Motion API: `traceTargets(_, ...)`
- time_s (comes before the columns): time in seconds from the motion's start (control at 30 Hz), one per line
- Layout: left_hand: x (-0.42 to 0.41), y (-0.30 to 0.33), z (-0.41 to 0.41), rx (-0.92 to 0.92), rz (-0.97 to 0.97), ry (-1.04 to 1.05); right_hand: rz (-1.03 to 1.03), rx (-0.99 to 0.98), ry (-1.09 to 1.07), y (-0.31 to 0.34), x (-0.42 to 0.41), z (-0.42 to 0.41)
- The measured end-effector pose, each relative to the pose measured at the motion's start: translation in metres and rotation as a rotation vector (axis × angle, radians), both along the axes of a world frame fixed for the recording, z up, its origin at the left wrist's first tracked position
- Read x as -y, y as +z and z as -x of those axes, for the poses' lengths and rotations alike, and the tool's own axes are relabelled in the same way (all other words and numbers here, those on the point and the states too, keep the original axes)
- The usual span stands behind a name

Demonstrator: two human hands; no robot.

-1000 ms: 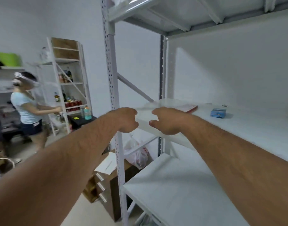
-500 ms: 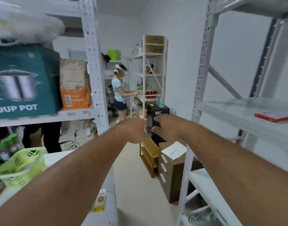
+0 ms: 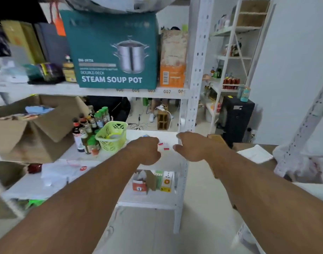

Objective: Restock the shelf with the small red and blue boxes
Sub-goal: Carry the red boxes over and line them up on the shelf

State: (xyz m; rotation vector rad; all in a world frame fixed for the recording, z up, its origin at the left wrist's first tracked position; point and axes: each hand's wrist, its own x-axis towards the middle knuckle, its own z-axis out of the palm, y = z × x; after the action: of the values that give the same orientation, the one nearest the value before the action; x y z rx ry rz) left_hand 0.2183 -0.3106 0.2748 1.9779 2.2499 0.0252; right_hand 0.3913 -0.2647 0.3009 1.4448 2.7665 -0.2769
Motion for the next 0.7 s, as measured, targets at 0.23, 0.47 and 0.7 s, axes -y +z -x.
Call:
traceTargets(0.23,0.041,-0.041,0.078,0.060,0.066,0.158,0.056,0.039,0.104,-0.048,0.002,0.075)
traceTargets(0.47,0.017,-0.072,0.113,0.084,0.123,0.223,0.132,0.049,0.113,-0.080,-0.035,0.112)
traceTargets(0.7,-0.051,-0.092,0.126,0.068,0.163,0.232,0.200,0.036,0.082,-0.114,-0.101,0.120)
